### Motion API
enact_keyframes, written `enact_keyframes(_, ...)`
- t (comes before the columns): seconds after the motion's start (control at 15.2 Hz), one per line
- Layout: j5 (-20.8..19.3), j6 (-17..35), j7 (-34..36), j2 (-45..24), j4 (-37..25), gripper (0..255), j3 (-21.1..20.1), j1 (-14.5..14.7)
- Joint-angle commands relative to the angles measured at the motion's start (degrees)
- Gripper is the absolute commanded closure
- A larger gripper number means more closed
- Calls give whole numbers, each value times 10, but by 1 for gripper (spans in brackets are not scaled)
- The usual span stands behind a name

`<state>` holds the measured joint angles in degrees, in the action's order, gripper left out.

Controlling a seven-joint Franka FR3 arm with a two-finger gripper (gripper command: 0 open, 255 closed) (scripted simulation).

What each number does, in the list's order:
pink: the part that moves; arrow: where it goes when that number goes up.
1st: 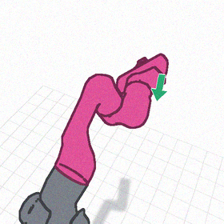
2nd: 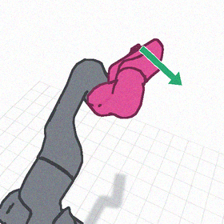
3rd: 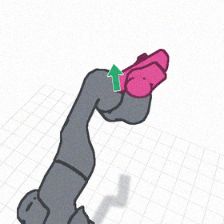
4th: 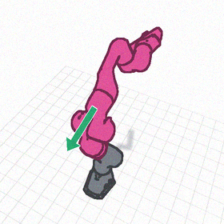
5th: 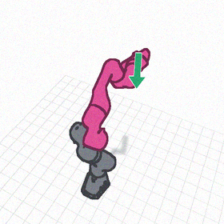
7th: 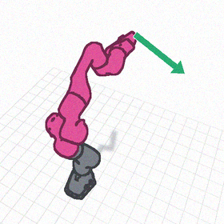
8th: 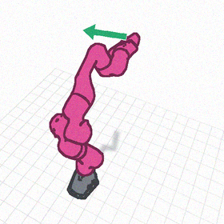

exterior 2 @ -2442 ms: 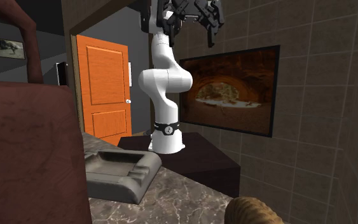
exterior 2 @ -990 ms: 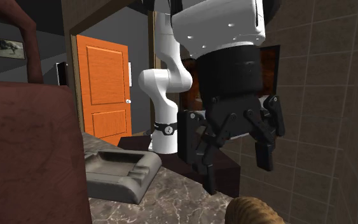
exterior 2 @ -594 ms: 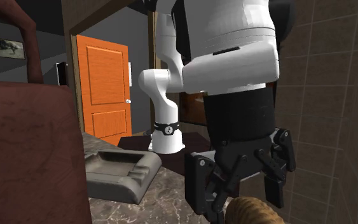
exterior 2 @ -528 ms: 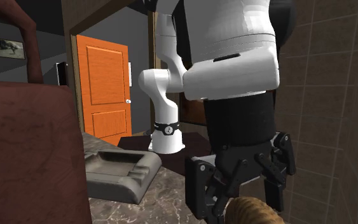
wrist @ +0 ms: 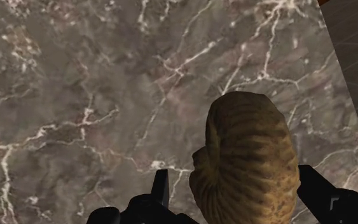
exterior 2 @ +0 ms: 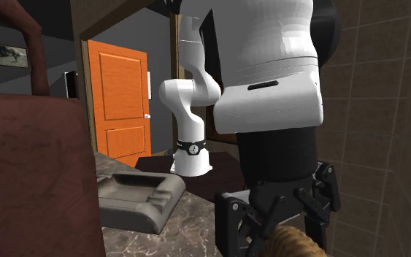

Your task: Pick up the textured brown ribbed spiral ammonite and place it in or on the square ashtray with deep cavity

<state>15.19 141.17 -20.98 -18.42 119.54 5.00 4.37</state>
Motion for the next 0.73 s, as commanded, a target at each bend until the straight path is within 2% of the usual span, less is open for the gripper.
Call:
enact_keyframes(0.0, 0, 0, 0, 0, 0, 0, 0, 0)
enact_keyframes(0.07, 0, 0, 0, 0, 0, 255, 0, 0)
enact_keyframes(0.66, 0, 0, 0, 0, 0, 255, 0, 0)
